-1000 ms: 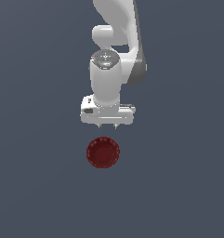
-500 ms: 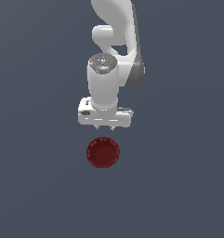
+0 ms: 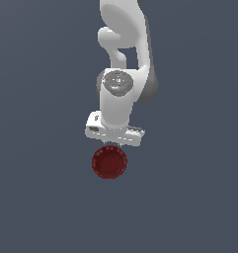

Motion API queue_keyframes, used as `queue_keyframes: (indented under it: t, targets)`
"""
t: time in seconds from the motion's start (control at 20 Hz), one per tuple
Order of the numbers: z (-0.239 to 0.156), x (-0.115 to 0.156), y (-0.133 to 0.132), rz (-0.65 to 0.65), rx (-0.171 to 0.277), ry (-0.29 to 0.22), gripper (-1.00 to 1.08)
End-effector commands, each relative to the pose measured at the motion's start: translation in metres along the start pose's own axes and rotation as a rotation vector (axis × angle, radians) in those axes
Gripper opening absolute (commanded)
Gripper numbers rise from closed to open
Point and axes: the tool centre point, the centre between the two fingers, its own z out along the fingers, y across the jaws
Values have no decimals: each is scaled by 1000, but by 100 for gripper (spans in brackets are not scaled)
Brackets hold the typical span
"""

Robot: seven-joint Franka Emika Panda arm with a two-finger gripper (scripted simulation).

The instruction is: Pick up the object and move it to a goal position.

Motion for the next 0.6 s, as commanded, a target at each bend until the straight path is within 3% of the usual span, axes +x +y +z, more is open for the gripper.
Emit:
queue_keyframes:
  t: [0.0, 0.55]
  targets:
    - [7, 8, -4, 39, -26, -8, 28]
    - [40, 42, -26, 228, -176, -15, 28]
